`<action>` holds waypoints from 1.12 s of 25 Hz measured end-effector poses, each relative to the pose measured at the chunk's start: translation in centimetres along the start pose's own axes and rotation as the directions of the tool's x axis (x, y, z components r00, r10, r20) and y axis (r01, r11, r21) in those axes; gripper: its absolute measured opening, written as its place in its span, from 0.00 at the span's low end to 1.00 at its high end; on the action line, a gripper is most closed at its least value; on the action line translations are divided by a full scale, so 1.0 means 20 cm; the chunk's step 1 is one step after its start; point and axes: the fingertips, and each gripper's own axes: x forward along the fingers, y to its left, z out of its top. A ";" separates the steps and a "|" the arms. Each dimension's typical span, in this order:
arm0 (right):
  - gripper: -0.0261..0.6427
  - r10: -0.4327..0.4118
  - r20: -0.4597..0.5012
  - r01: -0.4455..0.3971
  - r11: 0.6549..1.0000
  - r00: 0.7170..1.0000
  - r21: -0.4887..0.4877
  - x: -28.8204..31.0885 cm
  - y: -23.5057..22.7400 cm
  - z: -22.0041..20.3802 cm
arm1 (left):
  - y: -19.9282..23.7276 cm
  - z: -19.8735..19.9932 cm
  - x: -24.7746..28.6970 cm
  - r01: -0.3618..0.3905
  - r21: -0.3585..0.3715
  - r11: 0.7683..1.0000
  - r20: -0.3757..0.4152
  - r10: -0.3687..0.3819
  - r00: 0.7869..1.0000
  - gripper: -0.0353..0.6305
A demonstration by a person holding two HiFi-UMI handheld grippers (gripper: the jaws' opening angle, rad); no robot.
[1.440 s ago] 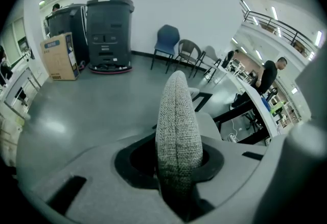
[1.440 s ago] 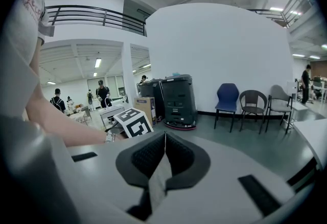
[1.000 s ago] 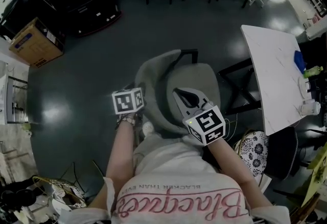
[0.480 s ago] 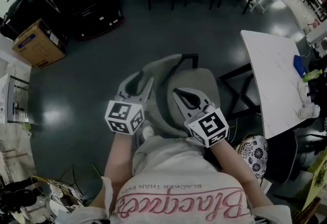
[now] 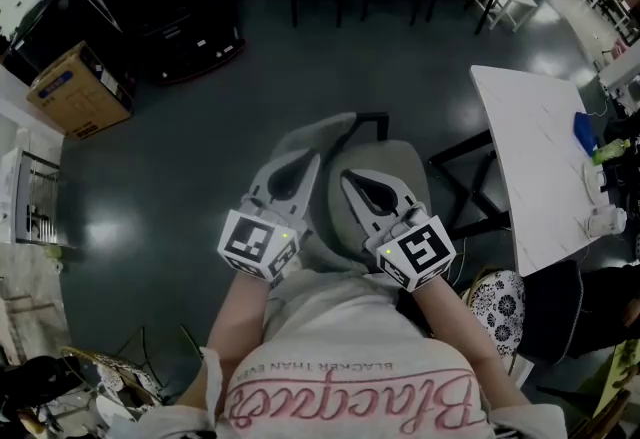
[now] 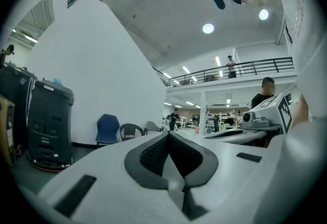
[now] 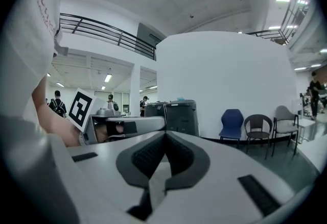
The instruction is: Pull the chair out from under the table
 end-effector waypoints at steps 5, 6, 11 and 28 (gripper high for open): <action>0.04 0.003 0.005 -0.003 0.999 1.000 -0.032 0.01 0.00 0.01 | -0.08 0.03 0.04 0.058 0.013 0.998 0.020 -0.058 0.998 0.06; 0.04 0.001 0.009 0.000 0.999 1.000 -0.035 0.01 0.00 0.02 | -0.09 0.03 0.04 0.063 0.013 0.998 0.021 -0.063 0.998 0.06; 0.04 -0.014 0.021 0.015 0.999 1.000 -0.042 0.00 -0.03 0.04 | -0.11 0.06 0.05 0.071 0.019 0.997 0.033 -0.071 0.997 0.06; 0.04 0.002 0.017 -0.001 0.998 1.000 -0.056 0.00 0.00 0.05 | -0.13 0.02 0.05 0.080 0.063 0.995 -0.030 -0.079 0.996 0.06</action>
